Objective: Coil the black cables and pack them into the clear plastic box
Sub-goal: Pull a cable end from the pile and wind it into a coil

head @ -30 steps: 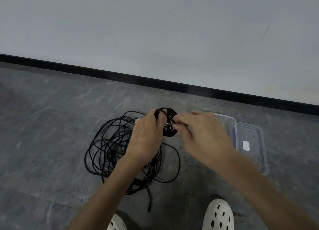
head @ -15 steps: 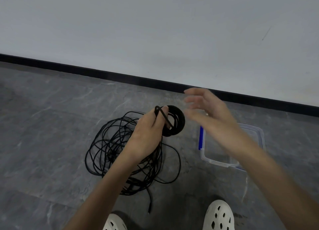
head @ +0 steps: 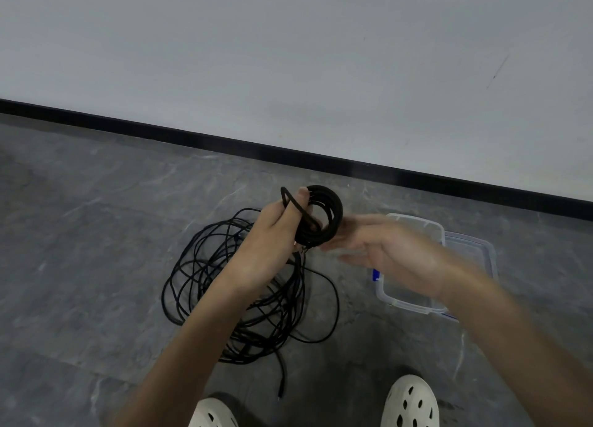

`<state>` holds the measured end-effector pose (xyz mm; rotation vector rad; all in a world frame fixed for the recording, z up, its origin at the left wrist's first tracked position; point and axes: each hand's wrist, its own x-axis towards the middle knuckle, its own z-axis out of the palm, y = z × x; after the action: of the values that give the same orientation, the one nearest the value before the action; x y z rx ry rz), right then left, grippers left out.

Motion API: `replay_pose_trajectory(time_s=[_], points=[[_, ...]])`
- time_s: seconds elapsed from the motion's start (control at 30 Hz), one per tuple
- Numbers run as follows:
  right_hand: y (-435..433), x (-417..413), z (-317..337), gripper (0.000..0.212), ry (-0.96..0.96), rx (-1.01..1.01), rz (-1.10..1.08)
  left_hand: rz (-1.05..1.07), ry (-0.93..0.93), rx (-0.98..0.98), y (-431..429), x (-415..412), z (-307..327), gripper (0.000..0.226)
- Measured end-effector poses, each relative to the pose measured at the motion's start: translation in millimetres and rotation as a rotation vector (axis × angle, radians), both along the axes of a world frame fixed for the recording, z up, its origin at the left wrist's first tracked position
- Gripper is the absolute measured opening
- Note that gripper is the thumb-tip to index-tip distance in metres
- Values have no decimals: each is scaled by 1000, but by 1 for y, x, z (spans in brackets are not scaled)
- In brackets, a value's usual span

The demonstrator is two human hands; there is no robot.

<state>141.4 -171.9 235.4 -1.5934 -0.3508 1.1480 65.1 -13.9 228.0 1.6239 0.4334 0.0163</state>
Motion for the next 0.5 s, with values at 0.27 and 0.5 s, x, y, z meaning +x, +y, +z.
replay_pose_trajectory(time_s=[0.27, 0.5], points=[[10, -13, -3, 38, -166, 31, 31, -6, -7, -67, 0, 1, 2, 46], [4, -5, -6, 16, -329, -137, 19, 11, 39, -87, -1, 0, 4, 38]])
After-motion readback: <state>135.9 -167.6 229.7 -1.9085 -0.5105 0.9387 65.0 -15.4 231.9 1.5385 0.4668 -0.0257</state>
